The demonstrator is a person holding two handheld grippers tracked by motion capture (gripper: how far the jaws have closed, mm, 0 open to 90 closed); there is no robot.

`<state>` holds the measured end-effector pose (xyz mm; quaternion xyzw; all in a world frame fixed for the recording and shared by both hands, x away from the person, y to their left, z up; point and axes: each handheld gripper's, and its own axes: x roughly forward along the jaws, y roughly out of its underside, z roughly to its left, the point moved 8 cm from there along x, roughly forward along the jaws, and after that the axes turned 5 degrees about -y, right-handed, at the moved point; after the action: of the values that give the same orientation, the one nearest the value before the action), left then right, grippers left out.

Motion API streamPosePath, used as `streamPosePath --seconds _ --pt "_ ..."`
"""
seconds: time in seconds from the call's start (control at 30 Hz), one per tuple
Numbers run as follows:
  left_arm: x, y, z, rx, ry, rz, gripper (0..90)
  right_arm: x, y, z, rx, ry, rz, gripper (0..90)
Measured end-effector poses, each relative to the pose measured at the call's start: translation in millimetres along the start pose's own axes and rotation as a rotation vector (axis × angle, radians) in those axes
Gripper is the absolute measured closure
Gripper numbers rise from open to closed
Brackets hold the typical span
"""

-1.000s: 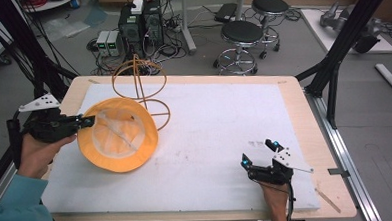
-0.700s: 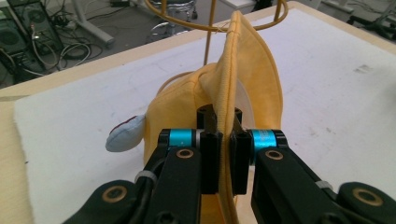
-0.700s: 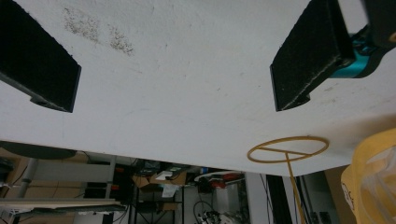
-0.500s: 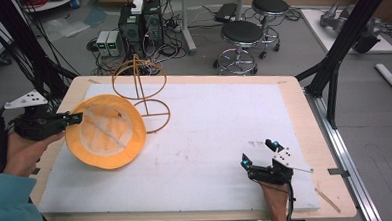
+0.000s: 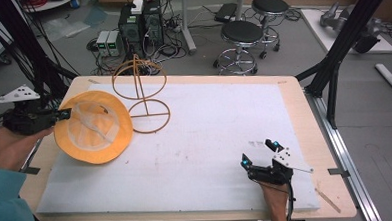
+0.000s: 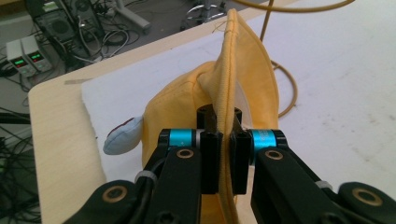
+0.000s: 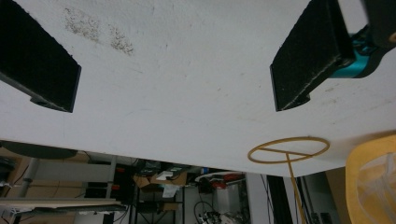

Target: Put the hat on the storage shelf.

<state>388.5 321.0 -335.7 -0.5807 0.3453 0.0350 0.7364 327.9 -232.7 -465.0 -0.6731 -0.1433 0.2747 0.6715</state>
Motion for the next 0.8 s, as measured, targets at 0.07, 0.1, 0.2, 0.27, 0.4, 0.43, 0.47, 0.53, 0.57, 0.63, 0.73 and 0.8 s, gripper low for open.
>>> streamPosePath --seconds 0.07,0.1,0.2,0.27,0.4,0.43,0.47,0.53,0.57,0.63,0.73,0.8 --pt "3.2 3.2 -3.0 0.006 0.005 0.002 86.2 0.0 0.1 0.3 -0.002 -0.001 0.001 0.6" --pt "4.4 4.4 -4.2 0.010 0.007 0.003 86.2 0.2 -0.1 -0.2 -0.007 0.000 -0.001 0.6" --pt "6.6 5.3 -9.9 0.018 0.016 0.003 86.3 0.2 -0.2 -0.2 -0.004 0.000 -0.002 0.6" --pt "6.3 3.8 -14.5 0.031 0.021 0.000 86.3 0.0 0.0 0.0 -0.001 0.001 0.000 0.6" --pt "4.8 0.7 -26.0 0.048 0.040 -0.005 86.2 0.1 -0.2 -0.2 -0.006 0.001 -0.001 0.6" --pt "4.5 0.5 -29.5 0.054 0.049 -0.003 86.2 0.2 0.0 0.2 -0.001 0.001 -0.002 0.6" --pt "4.4 0.2 -33.1 0.055 0.056 -0.006 86.3 0.3 -0.2 -0.2 -0.006 0.003 -0.003 0.6" --pt "4.7 0.1 -39.7 0.055 0.075 -0.010 86.3 0.2 0.0 0.1 -0.002 0.001 -0.002 0.6" --pt "5.3 -0.2 -43.8 0.050 0.086 -0.015 86.3 0.1 0.0 0.2 -0.002 0.002 -0.001 0.6" --pt "6.8 -0.2 -53.3 0.045 0.117 -0.020 86.2 0.2 0.0 0.3 -0.002 0.001 -0.002 0.6" --pt "10.0 -0.5 -66.0 0.039 0.156 -0.026 86.3 0.1 0.1 0.4 0.001 0.001 -0.001 0.6" --pt "12.7 -1.0 -75.7 0.039 0.182 -0.028 86.3 0.1 -0.1 -0.1 -0.003 0.002 -0.001 0.6"
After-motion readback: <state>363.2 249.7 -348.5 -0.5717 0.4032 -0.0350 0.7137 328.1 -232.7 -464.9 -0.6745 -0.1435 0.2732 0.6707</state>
